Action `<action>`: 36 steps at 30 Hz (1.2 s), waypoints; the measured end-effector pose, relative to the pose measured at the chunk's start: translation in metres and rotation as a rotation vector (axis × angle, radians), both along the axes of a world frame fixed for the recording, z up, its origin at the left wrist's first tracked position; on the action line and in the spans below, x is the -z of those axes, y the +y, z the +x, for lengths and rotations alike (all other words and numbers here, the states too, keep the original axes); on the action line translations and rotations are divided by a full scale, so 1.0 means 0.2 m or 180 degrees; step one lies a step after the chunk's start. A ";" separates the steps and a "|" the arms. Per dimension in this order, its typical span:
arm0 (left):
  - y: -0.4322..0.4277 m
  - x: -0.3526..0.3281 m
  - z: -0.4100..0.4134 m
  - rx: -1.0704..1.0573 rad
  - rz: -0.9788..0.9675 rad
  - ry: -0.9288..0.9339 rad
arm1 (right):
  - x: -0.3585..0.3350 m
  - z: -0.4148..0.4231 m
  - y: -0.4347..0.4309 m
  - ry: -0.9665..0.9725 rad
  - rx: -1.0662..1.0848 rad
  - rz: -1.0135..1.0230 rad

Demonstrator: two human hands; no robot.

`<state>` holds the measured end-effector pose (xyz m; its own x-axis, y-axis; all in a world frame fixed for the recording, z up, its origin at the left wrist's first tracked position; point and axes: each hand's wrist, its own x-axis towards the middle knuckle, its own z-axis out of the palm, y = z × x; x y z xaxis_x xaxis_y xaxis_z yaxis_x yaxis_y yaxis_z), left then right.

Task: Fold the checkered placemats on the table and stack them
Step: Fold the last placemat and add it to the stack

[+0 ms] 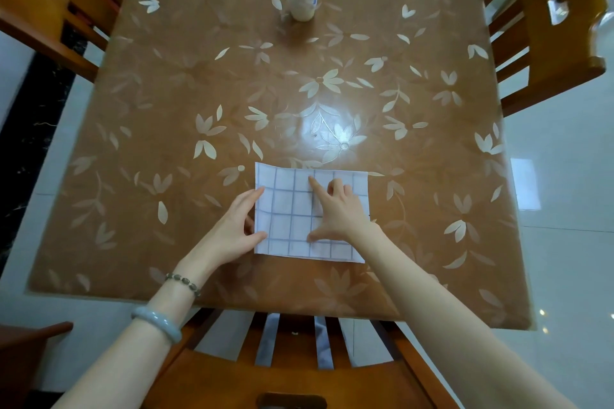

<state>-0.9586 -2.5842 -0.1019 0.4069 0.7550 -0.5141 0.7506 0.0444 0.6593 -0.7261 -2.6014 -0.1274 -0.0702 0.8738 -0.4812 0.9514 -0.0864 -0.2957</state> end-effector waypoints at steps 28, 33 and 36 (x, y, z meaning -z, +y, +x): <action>-0.17 -0.18 0.67 0.0733 0.0070 -0.0028 | -0.02 0.35 -0.18 0.1325 0.1993 0.0345; -0.19 -0.08 0.84 0.0912 -0.0016 0.0126 | -0.03 0.35 -0.18 0.1573 0.1973 0.0403; -0.19 -0.01 0.89 0.0977 -0.0050 0.0170 | -0.05 0.36 -0.18 0.1705 0.1968 0.0395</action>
